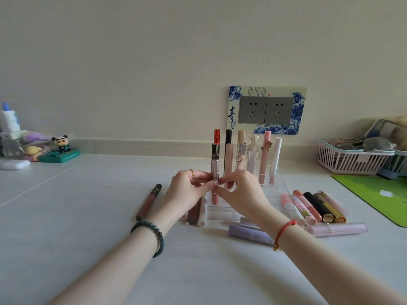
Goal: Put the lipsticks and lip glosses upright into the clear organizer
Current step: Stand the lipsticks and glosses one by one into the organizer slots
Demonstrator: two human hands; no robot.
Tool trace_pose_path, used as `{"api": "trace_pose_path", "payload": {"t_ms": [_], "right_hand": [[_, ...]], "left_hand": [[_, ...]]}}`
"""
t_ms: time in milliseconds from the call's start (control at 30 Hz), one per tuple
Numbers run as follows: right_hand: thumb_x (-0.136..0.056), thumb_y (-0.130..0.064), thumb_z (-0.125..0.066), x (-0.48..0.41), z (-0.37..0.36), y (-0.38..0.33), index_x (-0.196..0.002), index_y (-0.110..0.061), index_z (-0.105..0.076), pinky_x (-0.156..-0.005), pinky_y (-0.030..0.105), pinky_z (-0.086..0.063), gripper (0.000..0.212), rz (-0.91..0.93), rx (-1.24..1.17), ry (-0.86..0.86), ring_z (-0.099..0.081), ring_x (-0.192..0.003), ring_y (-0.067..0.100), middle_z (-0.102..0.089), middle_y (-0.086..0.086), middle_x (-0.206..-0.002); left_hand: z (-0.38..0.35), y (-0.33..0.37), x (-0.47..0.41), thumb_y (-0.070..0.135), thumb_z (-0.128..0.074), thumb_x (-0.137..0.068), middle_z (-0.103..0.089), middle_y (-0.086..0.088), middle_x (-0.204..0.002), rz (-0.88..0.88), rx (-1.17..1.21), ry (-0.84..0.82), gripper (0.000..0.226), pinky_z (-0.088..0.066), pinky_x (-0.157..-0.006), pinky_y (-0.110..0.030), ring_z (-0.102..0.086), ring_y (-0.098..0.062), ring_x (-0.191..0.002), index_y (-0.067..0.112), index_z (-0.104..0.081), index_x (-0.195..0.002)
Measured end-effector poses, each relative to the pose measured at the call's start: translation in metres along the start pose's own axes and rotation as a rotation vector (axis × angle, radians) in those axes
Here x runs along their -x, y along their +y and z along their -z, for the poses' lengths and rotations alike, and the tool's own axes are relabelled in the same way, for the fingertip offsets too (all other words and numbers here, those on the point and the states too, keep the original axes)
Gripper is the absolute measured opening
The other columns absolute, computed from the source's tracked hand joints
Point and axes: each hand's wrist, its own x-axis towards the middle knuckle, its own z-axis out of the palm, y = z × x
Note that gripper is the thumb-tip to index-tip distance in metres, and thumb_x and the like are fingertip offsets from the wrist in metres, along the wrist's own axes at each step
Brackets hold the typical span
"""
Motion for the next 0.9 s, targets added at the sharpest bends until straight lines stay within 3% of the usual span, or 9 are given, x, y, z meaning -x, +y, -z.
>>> {"api": "trace_pose_path", "payload": {"t_ms": [133,333,533,700,800,900], "right_hand": [[-0.080,-0.029,-0.065,0.000,-0.001,0.001,-0.101,-0.015,-0.070,-0.055,0.004,-0.031,0.026,-0.002,0.007,0.004,-0.050,-0.077,0.008,-0.068,0.002,-0.096],[-0.080,-0.028,-0.065,0.001,0.001,0.000,-0.102,-0.015,-0.069,-0.055,0.004,-0.032,0.026,0.014,0.004,0.004,-0.049,-0.075,0.007,-0.068,0.002,-0.097],[-0.080,-0.029,-0.065,0.003,0.003,0.000,-0.103,-0.015,-0.068,-0.052,0.005,-0.037,0.028,0.025,0.004,0.012,-0.048,-0.067,0.001,-0.067,0.000,-0.095],[-0.081,-0.027,-0.064,0.011,0.016,-0.001,-0.101,-0.016,-0.068,-0.052,0.002,-0.036,0.023,0.040,0.002,0.046,-0.044,-0.060,-0.004,-0.058,-0.008,-0.080],[-0.081,-0.029,-0.063,0.020,0.025,-0.001,-0.098,-0.019,-0.069,-0.056,0.002,-0.037,0.020,0.060,0.011,0.056,-0.044,-0.054,-0.003,-0.053,-0.015,-0.070],[-0.081,-0.028,-0.063,0.030,0.032,0.002,-0.095,-0.020,-0.070,-0.061,0.003,-0.038,0.017,0.084,0.011,0.044,-0.048,-0.066,-0.016,-0.051,-0.019,-0.066]], "left_hand": [[0.000,0.000,0.001,0.025,-0.074,-0.073,-0.074,0.004,-0.083,0.008,-0.023,0.005,0.017,-0.052,-0.080,-0.026,-0.068,-0.017,-0.082,0.022,-0.073,-0.090],[0.001,0.000,0.001,0.025,-0.073,-0.074,-0.074,0.004,-0.083,-0.006,-0.035,0.008,0.016,-0.051,-0.076,-0.021,-0.067,-0.016,-0.080,0.022,-0.072,-0.090],[0.011,0.001,0.001,0.028,-0.074,-0.073,-0.069,0.015,-0.081,-0.040,0.017,0.010,0.016,-0.044,-0.065,-0.003,-0.063,0.006,-0.072,0.022,-0.071,-0.088],[0.037,0.002,-0.001,0.026,-0.064,-0.082,-0.070,0.009,-0.084,-0.037,0.064,0.124,0.003,-0.046,-0.075,-0.011,-0.062,0.007,-0.073,0.027,-0.067,-0.080],[0.050,-0.006,-0.006,0.022,-0.065,-0.082,-0.070,0.004,-0.088,-0.001,-0.065,0.193,0.008,-0.042,-0.072,-0.012,-0.063,-0.006,-0.084,0.020,-0.070,-0.088],[0.046,-0.011,-0.015,0.027,-0.064,-0.081,-0.066,0.007,-0.090,0.033,-0.392,0.061,0.018,-0.043,-0.072,-0.016,-0.060,-0.008,-0.085,0.017,-0.069,-0.096]]}}
